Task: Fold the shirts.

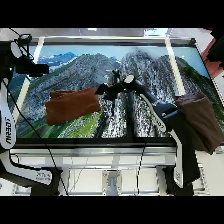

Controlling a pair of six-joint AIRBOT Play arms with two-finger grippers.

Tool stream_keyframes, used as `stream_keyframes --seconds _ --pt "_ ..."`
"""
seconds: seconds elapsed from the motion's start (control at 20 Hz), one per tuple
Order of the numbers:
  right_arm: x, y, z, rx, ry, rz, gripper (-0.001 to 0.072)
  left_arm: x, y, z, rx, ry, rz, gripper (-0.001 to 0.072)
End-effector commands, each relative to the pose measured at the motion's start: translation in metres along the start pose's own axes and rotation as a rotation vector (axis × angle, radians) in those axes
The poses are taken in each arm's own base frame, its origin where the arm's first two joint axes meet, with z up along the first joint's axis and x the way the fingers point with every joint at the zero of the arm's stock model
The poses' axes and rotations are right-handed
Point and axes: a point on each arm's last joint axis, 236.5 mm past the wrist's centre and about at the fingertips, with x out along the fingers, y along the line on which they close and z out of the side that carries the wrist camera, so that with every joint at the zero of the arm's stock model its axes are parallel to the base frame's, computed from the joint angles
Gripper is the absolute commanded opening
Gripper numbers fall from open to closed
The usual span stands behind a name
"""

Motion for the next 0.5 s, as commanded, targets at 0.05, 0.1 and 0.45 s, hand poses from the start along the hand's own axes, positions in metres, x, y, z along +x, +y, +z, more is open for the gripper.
stream_keyframes --seconds 0.05,0.1,0.45 --pt "0.041 0.023 -0.016 0.035 -0.017 0.058 0.0636 0.000 -0.005 0.001 -0.004 -0.003 -0.020 0.0010" --pt "0.046 0.027 -0.019 0.039 -0.011 0.069 0.0612 0.000 -0.005 0.001 -0.004 -0.003 -0.020 0.0010" --pt "0.046 0.049 -0.012 0.153 -0.021 0.184 0.0074 0.000 -0.004 0.001 0.022 -0.003 -0.020 0.0010"
